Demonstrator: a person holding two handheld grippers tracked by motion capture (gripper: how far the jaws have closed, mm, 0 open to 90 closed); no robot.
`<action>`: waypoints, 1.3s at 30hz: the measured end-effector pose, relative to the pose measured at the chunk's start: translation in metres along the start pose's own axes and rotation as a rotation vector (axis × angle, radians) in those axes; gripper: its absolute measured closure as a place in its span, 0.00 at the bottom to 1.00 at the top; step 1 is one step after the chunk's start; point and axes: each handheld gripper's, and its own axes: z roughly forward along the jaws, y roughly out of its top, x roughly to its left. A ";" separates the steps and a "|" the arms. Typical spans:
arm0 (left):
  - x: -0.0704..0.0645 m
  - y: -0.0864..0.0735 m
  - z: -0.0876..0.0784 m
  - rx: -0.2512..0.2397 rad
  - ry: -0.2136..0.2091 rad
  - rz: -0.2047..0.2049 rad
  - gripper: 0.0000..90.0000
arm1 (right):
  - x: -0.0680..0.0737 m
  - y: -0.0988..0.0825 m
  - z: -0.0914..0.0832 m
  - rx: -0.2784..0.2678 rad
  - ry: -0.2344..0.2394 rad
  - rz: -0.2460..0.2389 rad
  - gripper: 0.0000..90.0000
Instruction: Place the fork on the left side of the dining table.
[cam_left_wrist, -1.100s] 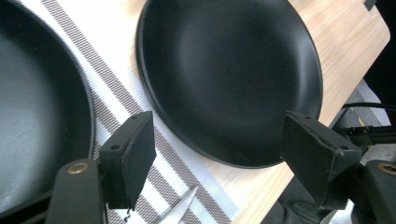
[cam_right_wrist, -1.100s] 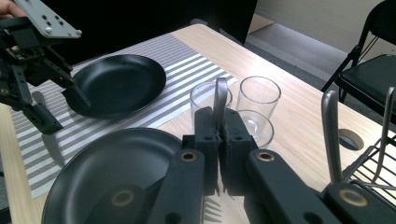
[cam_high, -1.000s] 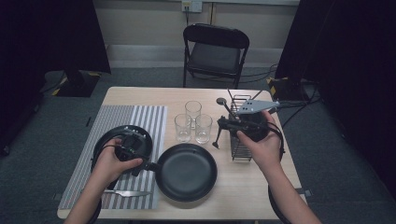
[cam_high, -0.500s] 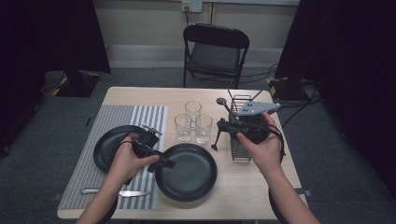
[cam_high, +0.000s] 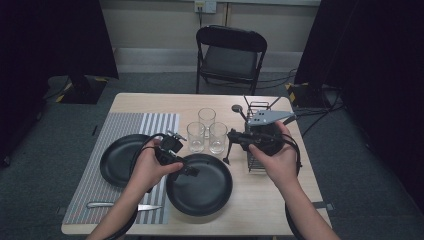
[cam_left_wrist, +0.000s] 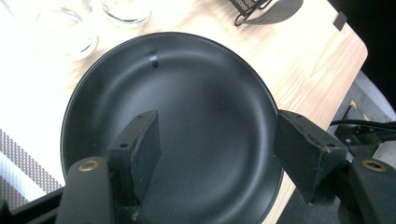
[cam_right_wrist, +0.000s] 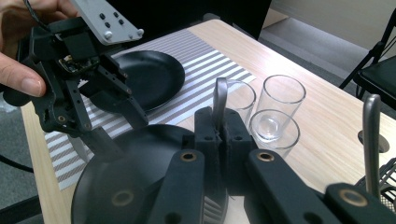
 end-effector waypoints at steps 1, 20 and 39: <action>-0.002 0.001 0.002 -0.009 -0.004 -0.007 0.35 | 0.001 0.000 0.001 0.002 0.001 -0.004 0.97; -0.019 0.020 0.013 -0.067 -0.027 0.030 0.42 | 0.015 0.003 0.019 0.012 0.054 -0.009 0.97; -0.023 0.028 0.018 -0.145 -0.015 0.085 0.63 | 0.017 0.004 0.027 0.016 0.076 0.002 0.97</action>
